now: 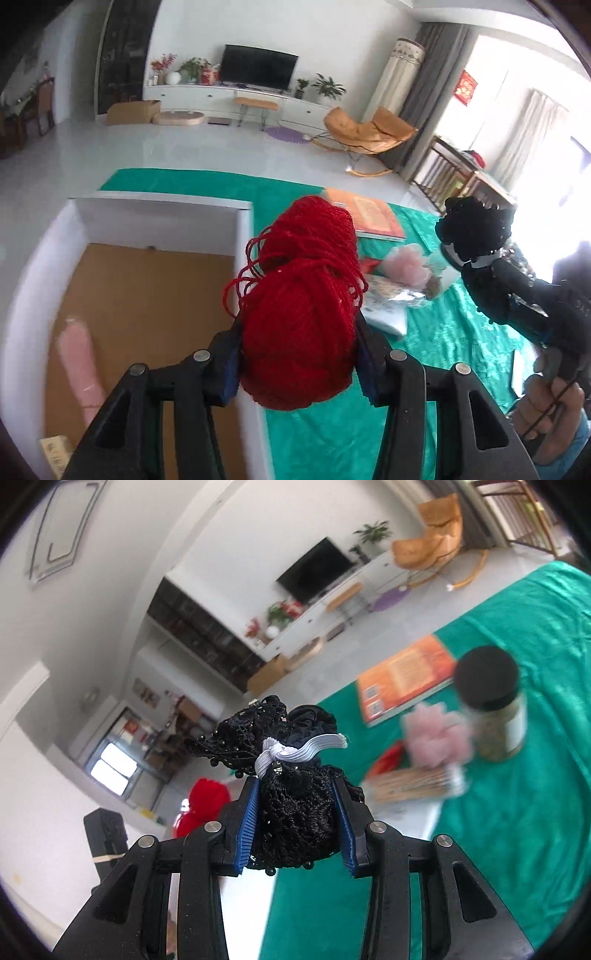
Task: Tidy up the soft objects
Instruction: 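Carry both items over the white box and open both tools to drop them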
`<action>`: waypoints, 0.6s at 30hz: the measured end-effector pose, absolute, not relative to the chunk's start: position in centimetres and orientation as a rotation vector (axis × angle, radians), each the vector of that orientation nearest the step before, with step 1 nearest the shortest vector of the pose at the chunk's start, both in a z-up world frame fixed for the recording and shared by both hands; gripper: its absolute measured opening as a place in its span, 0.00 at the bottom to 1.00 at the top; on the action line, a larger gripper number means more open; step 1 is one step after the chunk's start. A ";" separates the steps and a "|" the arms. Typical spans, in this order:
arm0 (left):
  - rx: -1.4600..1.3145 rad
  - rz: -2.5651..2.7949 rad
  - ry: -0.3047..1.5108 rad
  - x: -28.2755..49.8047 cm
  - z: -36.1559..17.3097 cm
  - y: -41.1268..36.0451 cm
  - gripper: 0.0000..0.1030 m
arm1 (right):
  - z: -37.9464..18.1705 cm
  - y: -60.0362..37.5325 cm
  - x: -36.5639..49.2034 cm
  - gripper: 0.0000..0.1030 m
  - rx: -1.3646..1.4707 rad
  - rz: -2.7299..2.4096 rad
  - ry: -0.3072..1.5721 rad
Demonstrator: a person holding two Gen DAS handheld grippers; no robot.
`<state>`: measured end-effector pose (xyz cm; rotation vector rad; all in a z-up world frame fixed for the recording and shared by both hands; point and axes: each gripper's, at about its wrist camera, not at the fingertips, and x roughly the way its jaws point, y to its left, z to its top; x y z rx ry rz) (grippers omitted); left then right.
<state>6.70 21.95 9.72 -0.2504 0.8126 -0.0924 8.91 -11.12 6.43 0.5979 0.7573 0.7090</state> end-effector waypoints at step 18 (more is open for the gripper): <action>-0.187 -0.176 0.768 0.5 7.4 15.0 1.00 | -2.1 -11.4 6.0 0.72 0.038 0.285 0.831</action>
